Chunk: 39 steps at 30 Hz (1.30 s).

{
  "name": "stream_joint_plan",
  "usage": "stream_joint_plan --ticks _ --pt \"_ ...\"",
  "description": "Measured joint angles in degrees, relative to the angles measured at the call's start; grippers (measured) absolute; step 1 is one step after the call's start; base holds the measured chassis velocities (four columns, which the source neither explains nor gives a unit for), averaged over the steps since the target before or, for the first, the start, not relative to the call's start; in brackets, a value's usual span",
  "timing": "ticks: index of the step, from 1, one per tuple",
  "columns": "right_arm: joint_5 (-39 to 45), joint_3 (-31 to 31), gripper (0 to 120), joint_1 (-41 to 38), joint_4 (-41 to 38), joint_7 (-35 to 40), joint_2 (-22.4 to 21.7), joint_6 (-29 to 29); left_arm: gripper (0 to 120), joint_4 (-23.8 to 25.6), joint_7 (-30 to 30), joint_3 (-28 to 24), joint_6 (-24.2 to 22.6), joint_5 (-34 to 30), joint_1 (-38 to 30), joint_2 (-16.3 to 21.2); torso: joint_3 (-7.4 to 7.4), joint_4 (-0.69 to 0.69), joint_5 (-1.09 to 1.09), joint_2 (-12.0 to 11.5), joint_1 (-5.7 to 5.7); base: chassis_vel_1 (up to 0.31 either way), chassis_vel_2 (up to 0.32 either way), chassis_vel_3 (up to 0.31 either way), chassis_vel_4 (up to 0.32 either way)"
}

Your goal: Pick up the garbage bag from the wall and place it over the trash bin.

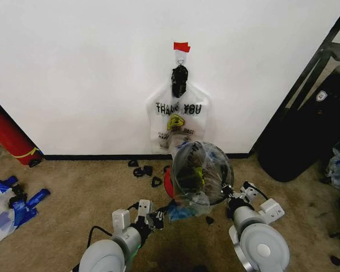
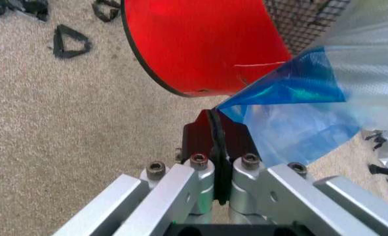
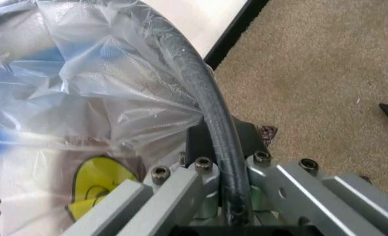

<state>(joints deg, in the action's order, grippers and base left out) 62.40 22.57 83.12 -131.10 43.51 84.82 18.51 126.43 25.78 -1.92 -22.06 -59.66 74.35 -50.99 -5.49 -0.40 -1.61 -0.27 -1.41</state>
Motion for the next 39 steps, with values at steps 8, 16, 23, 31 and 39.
stream_joint_plan --ticks 8,16,23,31,39 --pt "-0.18 -0.07 0 0.6 0.2 -0.03 -0.1 0.17 0 1.26 1.02 1.07 0.99 0.01 0.51 -0.54 0.0 0.0 0.0 0.0 0.0 0.0 0.0 0.0 0.0" --pt "-0.03 0.19 0 0.16 0.65 0.25 -0.38 0.21 18 2.66 2.97 3.95 -0.33 -0.14 1.06 1.32 0.0 0.0 0.0 0.0 0.0 0.0 0.0 0.0 0.0" --pt "0.38 1.26 0 -0.69 1.97 0.45 -1.27 0.03 43 6.82 2.03 6.3 -0.11 -0.07 2.89 3.89 0.0 0.01 0.0 0.0 0.0 0.0 0.0 0.0 0.0" --pt "-4.62 0.11 0 0.03 2.63 -0.72 -1.18 -0.76 65 13.84 3.83 7.42 0.12 -0.96 0.67 6.52 0.0 0.01 0.0 0.0 0.0 0.0 0.0 0.0 0.0" --pt "-12.53 -2.98 0 0.22 2.86 -3.14 -0.56 -2.64 34 17.12 3.36 3.18 -4.78 -10.67 -10.94 12.75 0.0 0.04 0.0 0.0 0.0 0.0 0.0 0.0 0.0"
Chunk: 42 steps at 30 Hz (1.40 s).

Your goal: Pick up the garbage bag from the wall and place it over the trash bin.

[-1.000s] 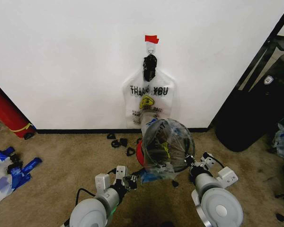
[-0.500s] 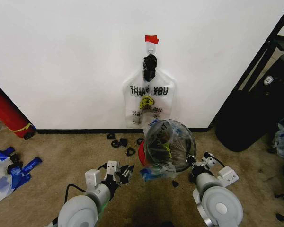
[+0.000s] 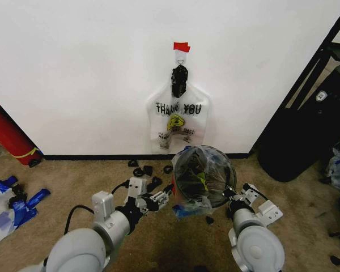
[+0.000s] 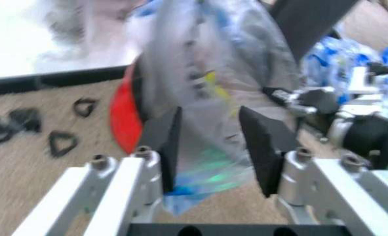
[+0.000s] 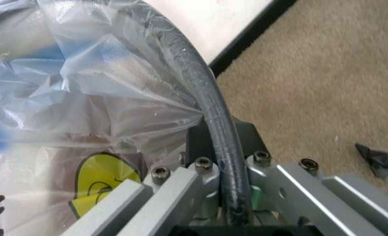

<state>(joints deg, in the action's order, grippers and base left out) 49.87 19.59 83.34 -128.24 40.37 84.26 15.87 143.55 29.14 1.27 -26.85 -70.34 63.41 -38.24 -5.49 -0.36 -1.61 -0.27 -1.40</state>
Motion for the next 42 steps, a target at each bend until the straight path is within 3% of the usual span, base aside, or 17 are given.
stream_joint_plan --ticks 1,3,5,9,12,13,14,17,26,32,38,42 --pt "0.0 0.0 0 0.0 0.0 0.0 0.0 0.0 34 0.0 0.0 0.0 0.0 0.0 0.0 0.0 0.0 0.0 0.0 0.0 0.0 0.0 0.0 0.0 0.0" --pt "-1.92 -0.39 0 0.13 0.4 -0.5 0.53 -0.39 23 -0.53 1.1 -4.59 -1.89 -4.47 -9.12 0.54 0.0 -0.05 0.02 0.0 0.0 0.0 0.0 0.0 0.0" --pt "-2.48 -0.45 0 0.14 0.58 -0.67 0.73 -0.48 18 -1.14 1.64 -6.26 -2.33 -5.42 -11.76 0.36 0.0 -0.05 0.03 0.0 0.0 0.0 0.0 0.0 0.0" --pt "-4.68 -0.69 0 0.24 1.37 -1.23 1.72 -0.74 1 -4.83 5.78 -15.5 -4.93 -10.03 -24.01 -3.13 0.0 -0.03 0.01 0.0 0.0 0.0 0.0 0.0 0.0" --pt "-5.41 -0.58 0 0.24 1.61 -1.35 1.99 -0.86 0 -6.43 7.46 -19.37 -5.88 -11.1 -27.56 -4.86 -0.01 -0.04 0.01 0.0 -0.01 0.0 0.0 0.0 0.0" --pt "-6.42 -0.26 0 0.33 1.68 -1.5 2.36 -0.99 0 -8.92 9.87 -23.68 -6.98 -11.95 -31.8 -7.27 -0.01 -0.04 0.01 0.0 -0.01 0.0 0.0 0.0 0.0" --pt "-6.42 -0.26 0 0.33 1.68 -1.5 2.36 -0.99 0 -8.92 9.87 -23.68 -6.98 -11.95 -31.8 -7.27 -0.01 -0.04 0.01 0.0 -0.01 0.0 0.0 0.0 0.0" --pt "-8.06 -0.2 0 0.42 1.77 -1.78 2.88 -1.22 0 -12.9 15.64 -27.85 -9.16 -14.92 -36.61 -11.83 -0.01 -0.04 0.01 0.0 -0.01 0.0 0.0 0.0 0.0" --pt "-10.52 -0.76 0 0.48 2.78 -2.44 3.33 -1.98 0 -21.17 21.58 -31.82 -9.86 -16.58 -41.67 -20.15 -0.01 -0.04 0.02 0.0 -0.01 0.0 0.0 0.0 0.0" --pt "-11.08 -0.86 0 0.47 2.98 -2.65 3.31 -2.18 0 -23.43 22.61 -32.67 -9.84 -17.14 -42.64 -22.37 -0.01 -0.04 0.02 0.0 -0.01 0.0 0.0 0.0 0.0" --pt "-12.43 -0.7 0 0.2 3.99 -3.26 2.77 -2.54 0 -30.15 26.2 -35.68 -9.67 -21.32 -46.04 -30.2 0.0 -0.05 0.02 0.0 0.0 0.0 0.0 0.0 0.0" --pt "-13.07 -0.54 0 0.09 4.06 -3.71 2.57 -3.03 0 -34.07 29.42 -37.24 -9.84 -21.53 -46.63 -32.65 0.0 -0.03 0.02 0.0 0.0 0.0 0.0 0.0 0.0"
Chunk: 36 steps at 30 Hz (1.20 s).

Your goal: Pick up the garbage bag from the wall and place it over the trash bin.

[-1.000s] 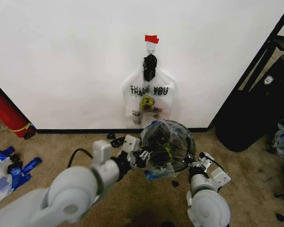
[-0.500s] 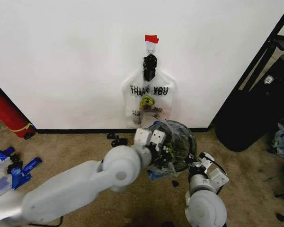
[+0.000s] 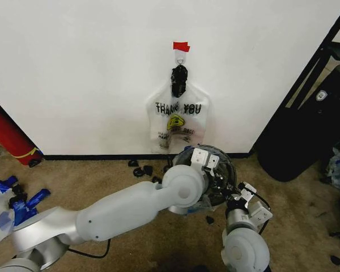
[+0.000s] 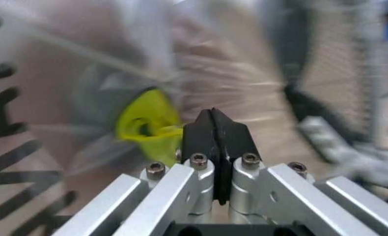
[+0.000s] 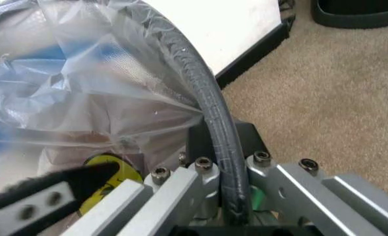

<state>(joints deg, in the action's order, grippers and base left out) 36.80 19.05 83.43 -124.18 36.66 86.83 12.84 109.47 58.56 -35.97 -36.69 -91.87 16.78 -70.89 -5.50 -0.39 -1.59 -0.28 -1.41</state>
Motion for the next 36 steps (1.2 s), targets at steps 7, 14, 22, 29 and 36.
stream_joint_plan --ticks 7,14,22,29,36 --pt "0.0 0.14 0 -0.44 0.01 -0.16 -0.69 -0.23 0 -6.01 4.43 -1.14 0.54 -0.04 -0.13 -2.52 0.0 0.0 0.0 0.0 0.0 0.0 0.0 0.0 0.0" --pt "0.06 -0.31 0 -0.79 0.32 -0.29 -0.94 -0.23 0 -10.6 3.14 -2.29 0.48 2.13 0.31 -3.39 0.0 0.0 -0.01 0.0 0.0 0.0 0.0 0.0 0.0" --pt "-0.01 -0.42 0 -0.51 0.32 -0.5 -1.21 -0.28 0 -12.72 2.83 -3.82 -0.22 6.04 -0.77 -3.22 0.0 0.0 -0.01 0.0 0.0 0.0 0.0 0.0 0.0" --pt "-0.34 -0.57 0 -0.2 0.17 -0.65 -1.09 -0.36 0 -13.3 3.35 -4.98 -1.33 8.41 -0.89 -3.26 0.0 0.0 -0.01 0.0 0.0 0.0 0.0 0.0 0.0" --pt "-0.58 -0.44 0 -0.36 0.22 -0.71 -1.11 -0.42 0 -10.83 2.59 -5.61 -1.52 7.53 -1.34 -3.18 0.0 0.0 -0.01 0.0 0.0 0.0 0.0 0.0 0.0"
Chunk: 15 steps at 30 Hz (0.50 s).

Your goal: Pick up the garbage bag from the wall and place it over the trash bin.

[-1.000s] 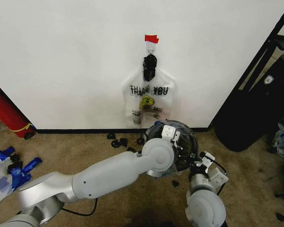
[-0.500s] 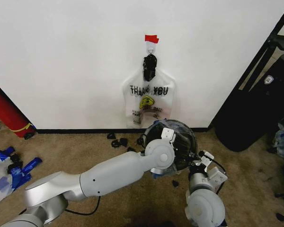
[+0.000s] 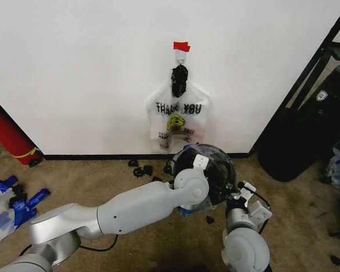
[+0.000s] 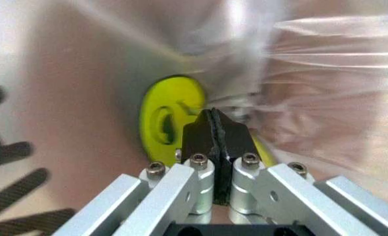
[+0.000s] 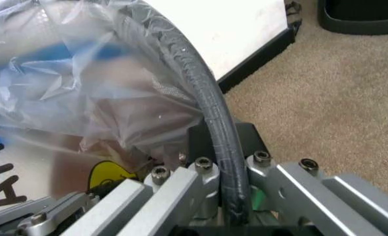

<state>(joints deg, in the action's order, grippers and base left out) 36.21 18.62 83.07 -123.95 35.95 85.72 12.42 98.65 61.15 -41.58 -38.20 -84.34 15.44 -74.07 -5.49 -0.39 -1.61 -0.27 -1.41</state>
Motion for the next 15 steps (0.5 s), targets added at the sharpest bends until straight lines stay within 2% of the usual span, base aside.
stream_joint_plan --ticks 8,11,15 --pt "-0.26 -0.52 0 0.32 -0.13 -0.16 0.06 -0.02 0 -1.72 -0.88 -1.03 0.02 -0.35 -0.43 -1.39 0.0 -0.01 0.0 0.0 0.0 0.0 0.0 0.0 0.0" --pt "-0.23 -0.57 0 0.47 -0.75 -0.22 -0.34 -0.06 0 -4.19 -3.15 -1.25 0.21 2.53 -0.03 -1.23 0.0 -0.01 0.0 0.0 0.0 0.0 0.0 0.0 0.0" --pt "-0.14 -0.35 0 0.55 -1.21 -0.22 -0.74 -0.09 0 -5.13 -4.45 -1.57 0.29 3.86 0.1 -0.2 0.0 0.01 0.0 0.0 0.0 0.0 0.0 0.0 0.0"
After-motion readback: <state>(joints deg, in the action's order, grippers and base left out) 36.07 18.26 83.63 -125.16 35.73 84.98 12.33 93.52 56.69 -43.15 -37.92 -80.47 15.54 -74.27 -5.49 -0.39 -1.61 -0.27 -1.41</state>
